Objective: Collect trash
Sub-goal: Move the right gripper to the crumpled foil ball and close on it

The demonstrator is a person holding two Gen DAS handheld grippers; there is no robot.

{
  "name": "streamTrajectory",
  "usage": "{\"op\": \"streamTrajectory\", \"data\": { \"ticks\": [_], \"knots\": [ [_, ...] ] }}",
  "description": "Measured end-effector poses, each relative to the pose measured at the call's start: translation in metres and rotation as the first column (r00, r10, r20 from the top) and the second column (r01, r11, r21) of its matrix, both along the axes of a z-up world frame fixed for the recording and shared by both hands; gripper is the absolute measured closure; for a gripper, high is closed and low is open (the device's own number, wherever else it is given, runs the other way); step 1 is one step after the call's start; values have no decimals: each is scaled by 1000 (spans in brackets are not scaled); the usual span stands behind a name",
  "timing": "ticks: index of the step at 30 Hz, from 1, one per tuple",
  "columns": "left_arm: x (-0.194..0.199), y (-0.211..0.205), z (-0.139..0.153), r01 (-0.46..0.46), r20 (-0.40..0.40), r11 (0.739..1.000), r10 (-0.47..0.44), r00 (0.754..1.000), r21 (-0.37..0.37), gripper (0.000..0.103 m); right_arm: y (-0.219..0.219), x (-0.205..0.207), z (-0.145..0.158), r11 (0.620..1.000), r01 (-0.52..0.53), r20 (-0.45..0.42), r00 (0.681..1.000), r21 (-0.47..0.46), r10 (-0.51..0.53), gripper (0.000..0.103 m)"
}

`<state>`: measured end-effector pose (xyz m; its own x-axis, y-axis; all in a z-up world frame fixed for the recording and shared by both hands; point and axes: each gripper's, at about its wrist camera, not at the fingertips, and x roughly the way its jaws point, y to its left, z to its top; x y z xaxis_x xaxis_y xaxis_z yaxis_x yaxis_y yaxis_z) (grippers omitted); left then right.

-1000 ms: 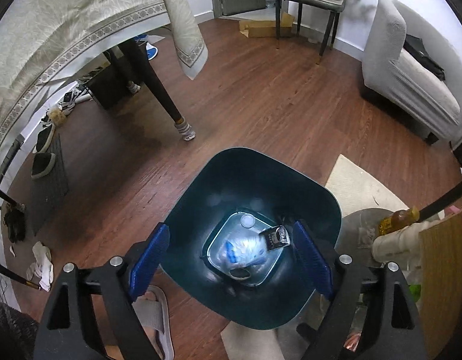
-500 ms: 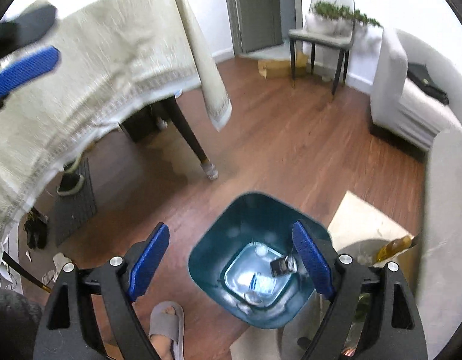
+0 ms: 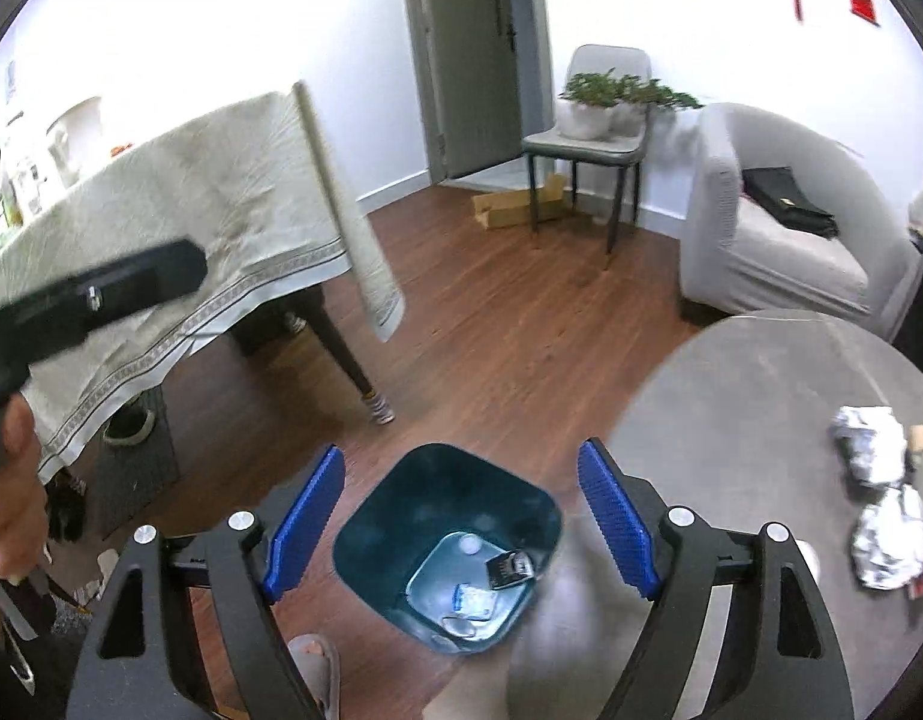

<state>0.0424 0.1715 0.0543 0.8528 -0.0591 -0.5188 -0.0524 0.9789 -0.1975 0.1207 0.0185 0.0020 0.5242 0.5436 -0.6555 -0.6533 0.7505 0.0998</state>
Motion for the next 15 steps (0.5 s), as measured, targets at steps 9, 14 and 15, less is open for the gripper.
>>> {"op": "streamTrajectory", "data": {
  "ticks": [9, 14, 15],
  "knots": [
    [24, -48, -10, 87, -23, 996, -87, 996, -20, 31, -61, 12, 8, 995, 96, 34, 995, -11, -95, 22],
    [36, -78, -18, 134, -44, 991, -134, 990, -7, 31, -90, 18, 12, 990, 136, 56, 989, -24, -134, 22],
    [39, -84, -20, 144, -48, 990, -144, 988, 2, 31, -94, 21, 13, 990, 140, 58, 989, -26, -138, 22]
  ]
}}
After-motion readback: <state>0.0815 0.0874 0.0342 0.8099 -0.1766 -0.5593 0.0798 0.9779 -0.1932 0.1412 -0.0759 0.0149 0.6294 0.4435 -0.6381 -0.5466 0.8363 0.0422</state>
